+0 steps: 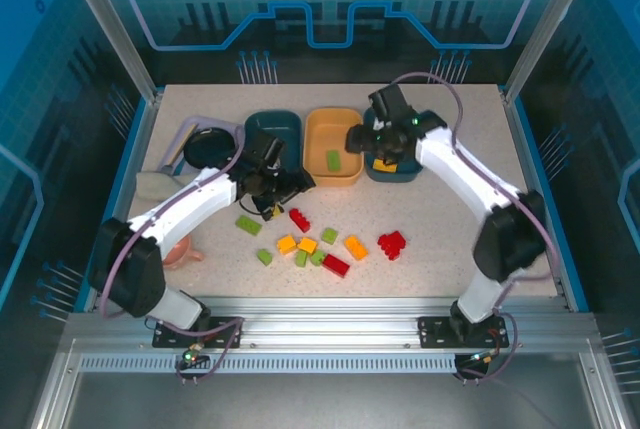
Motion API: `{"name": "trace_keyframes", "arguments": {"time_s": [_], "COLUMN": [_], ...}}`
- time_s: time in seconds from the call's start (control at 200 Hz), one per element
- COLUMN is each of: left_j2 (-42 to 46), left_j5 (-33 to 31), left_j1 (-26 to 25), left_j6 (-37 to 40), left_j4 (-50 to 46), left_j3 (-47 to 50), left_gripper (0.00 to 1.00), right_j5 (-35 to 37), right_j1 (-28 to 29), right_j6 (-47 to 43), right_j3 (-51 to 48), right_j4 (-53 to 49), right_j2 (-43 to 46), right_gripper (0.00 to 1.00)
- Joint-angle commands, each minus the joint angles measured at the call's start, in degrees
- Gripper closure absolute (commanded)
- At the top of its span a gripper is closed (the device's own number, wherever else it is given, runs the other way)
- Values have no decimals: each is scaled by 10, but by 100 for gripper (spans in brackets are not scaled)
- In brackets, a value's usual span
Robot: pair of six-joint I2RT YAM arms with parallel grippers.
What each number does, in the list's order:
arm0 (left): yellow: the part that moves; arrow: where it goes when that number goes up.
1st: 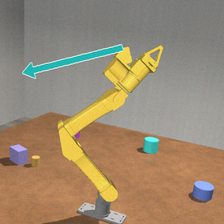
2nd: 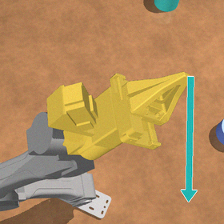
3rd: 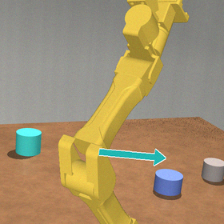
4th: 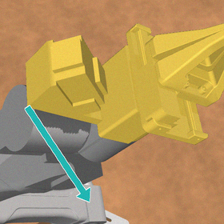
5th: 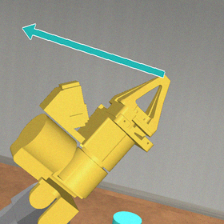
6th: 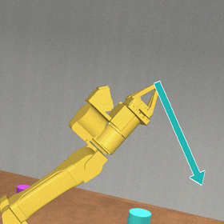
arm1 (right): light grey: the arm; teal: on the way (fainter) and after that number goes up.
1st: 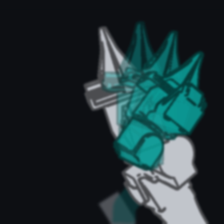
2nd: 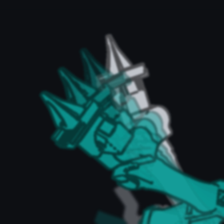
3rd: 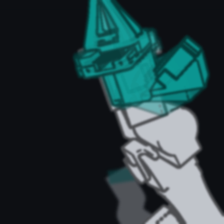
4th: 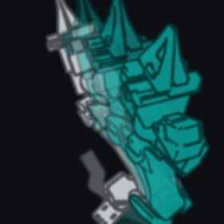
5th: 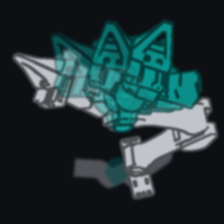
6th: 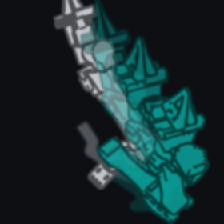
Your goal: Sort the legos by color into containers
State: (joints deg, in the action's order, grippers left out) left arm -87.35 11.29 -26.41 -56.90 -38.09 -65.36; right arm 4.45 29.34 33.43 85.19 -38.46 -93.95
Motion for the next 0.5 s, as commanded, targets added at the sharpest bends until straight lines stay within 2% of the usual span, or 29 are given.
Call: {"name": "trace_keyframes", "arguments": {"time_s": [0.0, 0.09, 0.22, 0.49], "left_j2": [-40, -76, -114, -177], "left_j5": [-10, -22, -38, -58], "left_j1": [-1, -1, -1, -13], "left_j6": [-60, -63, -67, -74], "left_j4": [-21, -29, -30, -24], "left_j3": [6, -9, -21, -48], "left_gripper": [11, 14, 20, 31], "right_j5": [-49, -92, -101, -90], "right_j1": [58, 91, 115, 121], "right_j6": [-72, -53, -18, 1], "right_j3": [-103, -188, -289, -341], "right_j4": [120, 169, 215, 200], "right_j2": [62, 106, 165, 216], "right_gripper": [18, 18, 19, 20]}}
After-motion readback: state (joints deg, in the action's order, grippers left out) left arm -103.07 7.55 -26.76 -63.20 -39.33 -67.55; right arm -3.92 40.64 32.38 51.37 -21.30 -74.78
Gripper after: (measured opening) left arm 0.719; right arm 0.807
